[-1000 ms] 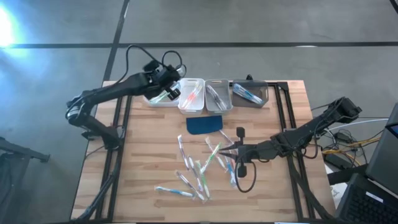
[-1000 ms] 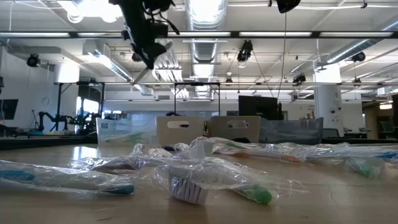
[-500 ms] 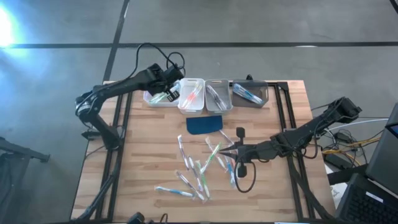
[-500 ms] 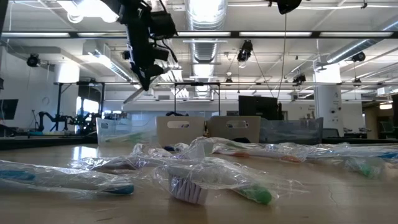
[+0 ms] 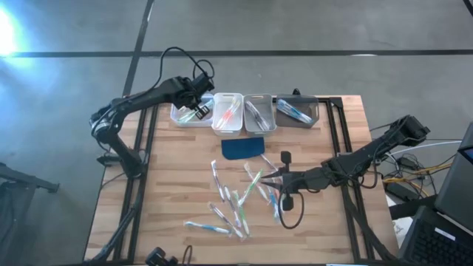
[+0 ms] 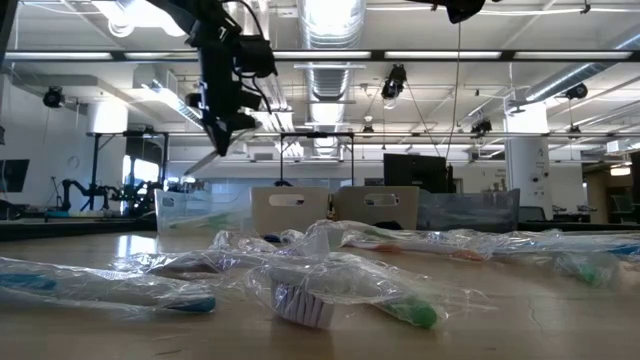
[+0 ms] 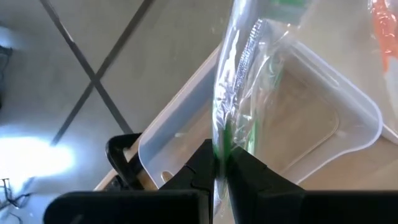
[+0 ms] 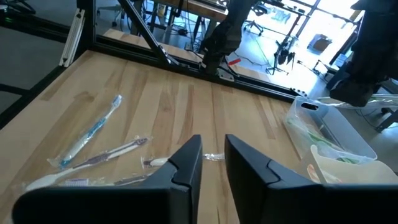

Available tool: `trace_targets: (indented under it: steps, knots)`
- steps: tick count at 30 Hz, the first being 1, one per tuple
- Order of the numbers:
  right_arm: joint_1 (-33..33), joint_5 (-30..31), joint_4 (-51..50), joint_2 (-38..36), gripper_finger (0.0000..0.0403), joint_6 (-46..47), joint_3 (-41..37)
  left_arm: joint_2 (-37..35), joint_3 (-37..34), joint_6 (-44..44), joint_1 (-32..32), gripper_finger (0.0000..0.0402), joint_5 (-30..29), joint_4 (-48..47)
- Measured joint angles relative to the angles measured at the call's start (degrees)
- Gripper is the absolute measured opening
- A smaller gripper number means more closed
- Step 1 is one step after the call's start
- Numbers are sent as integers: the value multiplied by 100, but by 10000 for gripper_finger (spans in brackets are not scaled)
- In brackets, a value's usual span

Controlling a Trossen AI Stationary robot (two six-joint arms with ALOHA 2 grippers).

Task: Pick & Place Toothbrushes
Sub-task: Put the green toothbrush into the transparent bin

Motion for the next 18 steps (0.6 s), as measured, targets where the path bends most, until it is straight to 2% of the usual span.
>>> trace_targets:
  steps: [9,18]
  knots:
    - [-1,0,0,0,82,1,2,2,-51,-200,43,26,121,-103]
    - [-2,0,0,0,93,2,2,7,-612,-119,170,26,119,22]
